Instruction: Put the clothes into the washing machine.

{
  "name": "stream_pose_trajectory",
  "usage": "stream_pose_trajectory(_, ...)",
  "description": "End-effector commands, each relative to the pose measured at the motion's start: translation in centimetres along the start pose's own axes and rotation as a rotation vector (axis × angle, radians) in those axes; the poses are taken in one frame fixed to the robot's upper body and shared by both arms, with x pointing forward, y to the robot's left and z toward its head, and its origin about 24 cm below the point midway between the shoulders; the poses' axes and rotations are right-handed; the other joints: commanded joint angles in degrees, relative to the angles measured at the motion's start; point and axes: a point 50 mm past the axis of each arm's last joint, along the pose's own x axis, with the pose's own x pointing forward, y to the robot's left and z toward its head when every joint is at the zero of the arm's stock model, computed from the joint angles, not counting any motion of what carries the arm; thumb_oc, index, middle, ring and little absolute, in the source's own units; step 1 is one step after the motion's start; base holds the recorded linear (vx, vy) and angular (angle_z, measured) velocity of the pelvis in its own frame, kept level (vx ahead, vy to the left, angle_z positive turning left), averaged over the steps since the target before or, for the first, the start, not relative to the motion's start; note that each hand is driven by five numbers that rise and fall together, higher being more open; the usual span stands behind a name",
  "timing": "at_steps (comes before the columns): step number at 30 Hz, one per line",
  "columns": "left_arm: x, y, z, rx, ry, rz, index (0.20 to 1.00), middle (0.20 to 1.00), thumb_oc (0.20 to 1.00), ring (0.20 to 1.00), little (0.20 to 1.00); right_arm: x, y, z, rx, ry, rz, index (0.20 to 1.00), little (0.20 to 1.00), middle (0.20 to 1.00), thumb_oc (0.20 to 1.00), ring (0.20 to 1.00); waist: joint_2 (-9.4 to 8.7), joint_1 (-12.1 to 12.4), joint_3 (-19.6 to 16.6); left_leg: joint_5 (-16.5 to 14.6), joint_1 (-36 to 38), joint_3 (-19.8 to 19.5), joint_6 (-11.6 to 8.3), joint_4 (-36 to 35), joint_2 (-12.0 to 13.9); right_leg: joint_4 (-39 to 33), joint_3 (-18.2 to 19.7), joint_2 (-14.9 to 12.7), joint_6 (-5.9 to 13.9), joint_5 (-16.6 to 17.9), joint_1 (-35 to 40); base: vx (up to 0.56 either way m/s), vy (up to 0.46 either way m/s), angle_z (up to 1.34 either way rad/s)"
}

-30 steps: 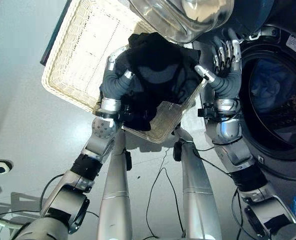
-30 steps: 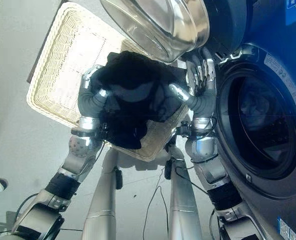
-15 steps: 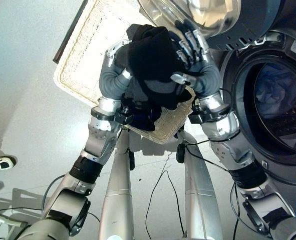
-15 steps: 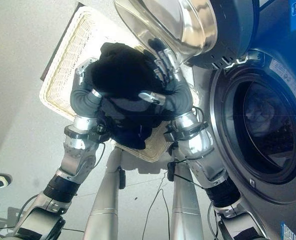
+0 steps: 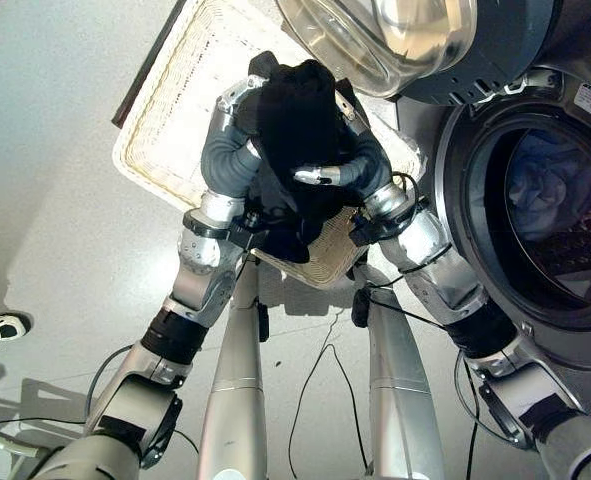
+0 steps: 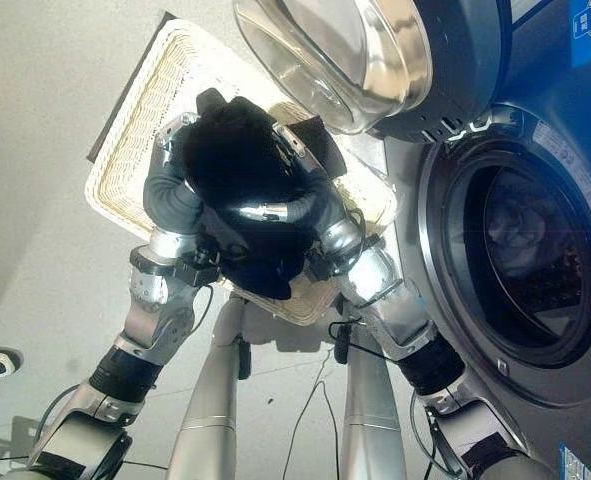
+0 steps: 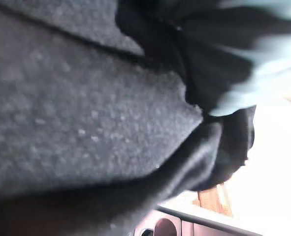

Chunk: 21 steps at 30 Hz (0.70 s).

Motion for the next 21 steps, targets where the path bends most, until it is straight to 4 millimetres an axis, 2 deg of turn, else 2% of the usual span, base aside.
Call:
stream_pose_trajectory(1,3.2,-2.5,4.1,-0.043,-0.302,-0.151,0.2,0.2,0.2,0.2,0.2,0.1,0.5,-0.3,-0.087,0.026,0.03,1.0,1.0,1.0,1.0,1.0,2.17,0.14,-1.17,-4.66,-1.48,1.16,2.41,5.58,-4.78,-18.65,-5.19,2.97,3.48,13.78,5.15,0.0,0.0,0.0)
stream_pose_trajectory(9,3.7,-3.1,4.9,-0.063,-0.36,-0.206,0.2,0.2,0.2,0.2,0.2,0.2,-1.1,-1.6,-0.257,0.092,-0.077,1.0,1.0,1.0,1.0,1.0,2.5,0.43,-1.17,-4.81,-1.7,0.9,2.56,6.25,-5.23,-18.17,-5.32,2.99,3.26,13.55,5.0,0.0,0.0,0.0)
stream_pose_trajectory(15,3.8,-3.4,5.6,-0.069,-0.425,-0.234,0.2,0.2,0.2,0.2,0.2,0.1,-2.8,-2.3,-0.435,0.132,-0.243,1.0,1.0,1.0,1.0,1.0,2.81,0.48,-1.17,-5.05,-1.96,0.92,2.67,6.81,-5.43,-17.62,-5.18,3.09,3.16,13.26,4.74,0.01,0.003,0.03)
stream_pose_trajectory(18,3.8,-3.4,5.6,-0.069,-0.425,-0.234,0.2,0.2,0.2,0.2,0.2,0.1,-2.8,-2.3,-0.435,0.132,-0.243,1.0,1.0,1.0,1.0,1.0,2.81,0.48,-1.17,-5.05,-1.96,0.92,2.67,6.81,-5.43,-17.62,-5.18,3.09,3.16,13.26,4.74,0.0,0.0,0.0)
stream_pose_trajectory(21,3.8,-3.2,6.3,-0.105,-0.481,-0.244,0.2,0.2,0.2,0.2,0.2,-0.1,-3.9,-2.9,-0.546,0.176,-0.339,1.0,1.0,1.0,1.0,1.0,3.2,0.51,-1.17,-5.31,-2.56,0.89,2.79,7.55,-5.55,-16.81,-4.95,3.18,3.15,13.01,4.07,0.0,0.0,0.0)
